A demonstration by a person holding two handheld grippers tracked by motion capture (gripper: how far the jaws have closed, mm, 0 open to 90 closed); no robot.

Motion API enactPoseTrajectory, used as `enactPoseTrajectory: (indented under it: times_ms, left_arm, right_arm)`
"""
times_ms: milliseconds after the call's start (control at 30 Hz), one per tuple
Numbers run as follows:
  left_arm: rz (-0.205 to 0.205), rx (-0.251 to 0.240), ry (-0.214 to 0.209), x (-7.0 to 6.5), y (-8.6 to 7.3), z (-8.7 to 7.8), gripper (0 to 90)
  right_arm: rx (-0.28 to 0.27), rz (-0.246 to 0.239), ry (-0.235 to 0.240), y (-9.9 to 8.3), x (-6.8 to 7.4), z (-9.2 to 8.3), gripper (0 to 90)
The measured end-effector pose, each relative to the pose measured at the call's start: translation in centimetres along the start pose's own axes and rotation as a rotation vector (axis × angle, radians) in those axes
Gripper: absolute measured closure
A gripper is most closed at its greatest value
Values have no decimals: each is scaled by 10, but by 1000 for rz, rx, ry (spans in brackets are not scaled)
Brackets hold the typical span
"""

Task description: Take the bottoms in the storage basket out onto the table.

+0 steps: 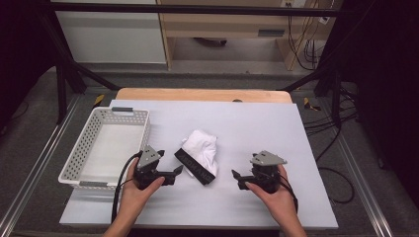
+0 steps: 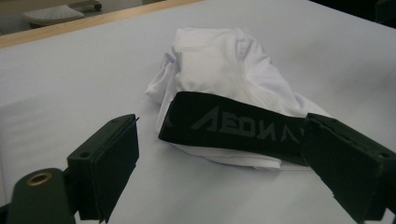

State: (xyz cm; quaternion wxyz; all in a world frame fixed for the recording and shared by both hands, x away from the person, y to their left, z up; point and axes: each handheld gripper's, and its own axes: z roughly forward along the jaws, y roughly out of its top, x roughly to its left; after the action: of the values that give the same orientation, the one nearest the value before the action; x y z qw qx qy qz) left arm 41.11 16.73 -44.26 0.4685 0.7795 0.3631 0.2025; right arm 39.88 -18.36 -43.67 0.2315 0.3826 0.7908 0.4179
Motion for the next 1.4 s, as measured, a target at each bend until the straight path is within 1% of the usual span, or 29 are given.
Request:
enactPoseTrajectory:
  times_ms: [67, 133, 200, 267, 333, 400, 467, 500, 533, 600, 633, 733, 800, 900, 1033, 1167, 1233, 1400]
  left_arm:
    - [-8, 8, 3, 1, -1, 0, 101]
    - [-7, 7, 6, 0, -3, -1, 93]
    - [-3, 8, 11, -2, -4, -1, 92]
    - [-4, 7, 14, -5, -5, -2, 91]
    - [10, 10, 23, -8, -8, -3, 91]
    - [15, 13, 31, -10, -10, -5, 92]
    - [6, 10, 26, -10, -12, -7, 92]
    - [0, 8, 22, -10, -12, -7, 92]
    - [-2, 9, 20, -9, -12, -7, 92]
    - [-8, 10, 20, -8, -12, -7, 92]
    - [-18, 7, 17, -7, -12, -7, 92]
    - [-32, 5, 14, -5, -13, -7, 94]
    - [-22, 7, 23, -5, -13, -7, 95]
    - [-27, 5, 32, -4, -13, -7, 98]
    - [-22, -7, 60, -2, -12, -7, 105]
    - [-14, 0, 69, -2, -13, -6, 105]
    - [-20, -2, 73, -2, -13, -6, 105]
    - [-18, 8, 80, 0, -14, -6, 105]
  right_arm:
    - [12, -16, 24, 9, 5, 9, 96]
    - [22, -38, 55, 20, 13, 19, 114]
    - [30, -76, 68, 30, 23, 30, 115]
    - [37, -95, 85, 37, 30, 39, 119]
    - [37, -98, 96, 40, 34, 47, 119]
    - [37, -108, 91, 42, 39, 53, 119]
    - [47, -127, 78, 42, 44, 57, 119]
    - [50, -127, 79, 41, 46, 59, 123]
    - [55, -122, 94, 42, 47, 61, 129]
    - [61, -118, 102, 41, 50, 63, 130]
    - [65, -118, 110, 40, 52, 64, 130]
    - [75, -127, 117, 35, 58, 66, 129]
    - [83, -127, 133, 31, 62, 66, 125]
    - [87, -127, 143, 27, 65, 65, 124]
    - [119, -147, 157, 20, 68, 65, 121]
    - [126, -137, 168, 18, 69, 67, 122]
    - [133, -141, 172, 18, 71, 69, 122]
    - [166, -173, 174, 15, 80, 77, 123]
